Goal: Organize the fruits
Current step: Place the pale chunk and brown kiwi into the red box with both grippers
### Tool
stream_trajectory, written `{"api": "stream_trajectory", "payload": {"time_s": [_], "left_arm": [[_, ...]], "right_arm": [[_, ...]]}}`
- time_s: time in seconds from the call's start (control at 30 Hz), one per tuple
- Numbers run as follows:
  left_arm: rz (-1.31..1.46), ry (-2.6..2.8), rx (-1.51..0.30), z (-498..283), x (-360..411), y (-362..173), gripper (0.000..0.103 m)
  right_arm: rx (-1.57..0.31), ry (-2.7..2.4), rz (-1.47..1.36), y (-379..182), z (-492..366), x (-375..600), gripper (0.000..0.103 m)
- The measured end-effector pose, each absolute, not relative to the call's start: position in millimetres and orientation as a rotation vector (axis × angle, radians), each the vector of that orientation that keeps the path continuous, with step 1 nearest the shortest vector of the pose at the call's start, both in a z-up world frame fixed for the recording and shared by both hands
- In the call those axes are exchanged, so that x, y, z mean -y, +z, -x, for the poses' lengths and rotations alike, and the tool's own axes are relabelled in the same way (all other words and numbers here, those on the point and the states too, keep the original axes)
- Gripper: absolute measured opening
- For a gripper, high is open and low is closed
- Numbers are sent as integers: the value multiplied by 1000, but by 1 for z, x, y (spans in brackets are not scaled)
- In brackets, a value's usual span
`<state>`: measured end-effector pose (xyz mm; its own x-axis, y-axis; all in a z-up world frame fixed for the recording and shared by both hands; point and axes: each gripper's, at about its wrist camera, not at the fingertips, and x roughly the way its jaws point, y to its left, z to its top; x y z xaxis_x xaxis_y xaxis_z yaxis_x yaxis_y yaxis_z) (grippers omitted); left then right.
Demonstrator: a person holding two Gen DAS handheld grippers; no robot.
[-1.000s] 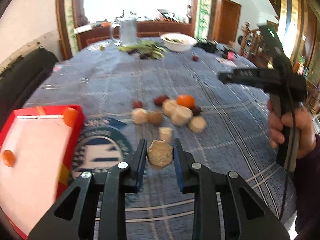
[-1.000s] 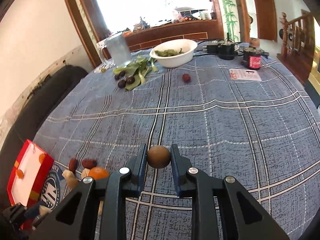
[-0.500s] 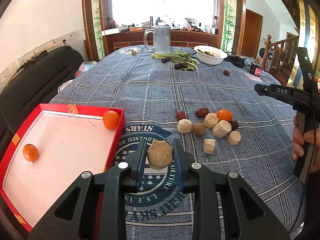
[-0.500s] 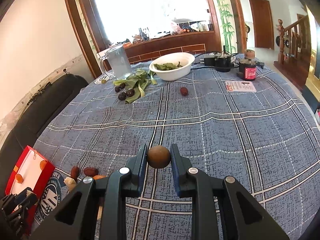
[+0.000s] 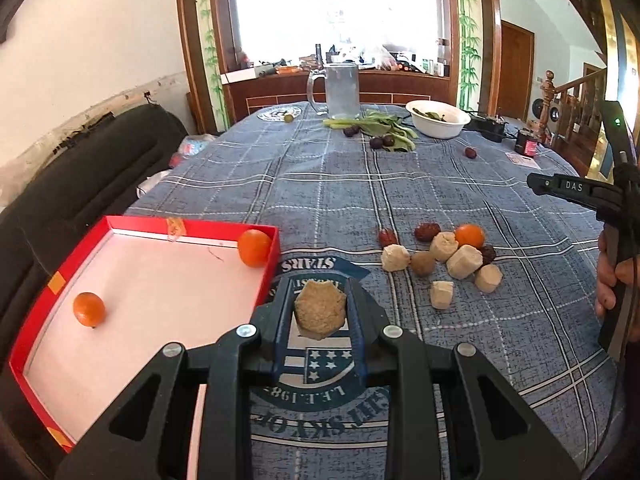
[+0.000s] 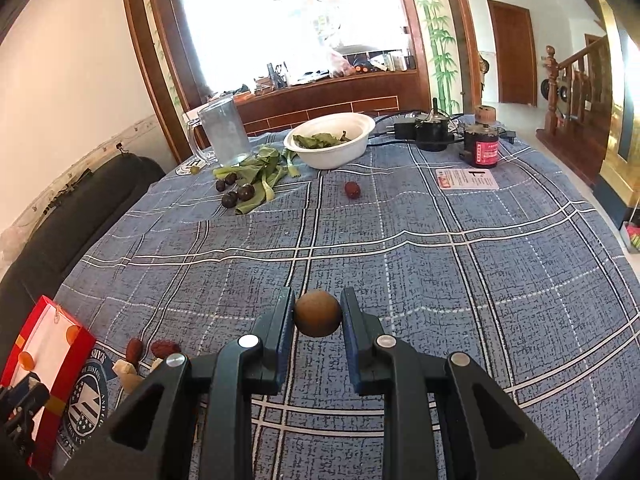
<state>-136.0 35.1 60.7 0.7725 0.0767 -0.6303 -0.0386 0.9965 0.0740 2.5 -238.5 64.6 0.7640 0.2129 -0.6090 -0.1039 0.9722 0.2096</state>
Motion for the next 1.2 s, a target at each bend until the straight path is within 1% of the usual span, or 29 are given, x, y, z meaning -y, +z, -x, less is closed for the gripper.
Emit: {"api": "stream_trajectory", "payload": {"time_s": [0.3, 0.57, 0.73, 1.0, 1.2], "left_arm": [[-38, 93, -672, 138, -49, 66, 28], [-10, 109, -654, 145, -68, 71, 28], [7, 141, -637, 149, -86, 75, 28], [0, 246, -559, 162, -119, 88, 28], [10, 346, -562, 162, -151, 82, 28]], "right_arm": [[-646, 154, -120, 65, 2, 233, 22], [-643, 178, -53, 71, 20, 200, 22], [-642, 327, -49, 77, 49, 149, 22], [-666, 598, -66, 78, 80, 52, 22], [-701, 731, -52, 75, 98, -1, 22]]}}
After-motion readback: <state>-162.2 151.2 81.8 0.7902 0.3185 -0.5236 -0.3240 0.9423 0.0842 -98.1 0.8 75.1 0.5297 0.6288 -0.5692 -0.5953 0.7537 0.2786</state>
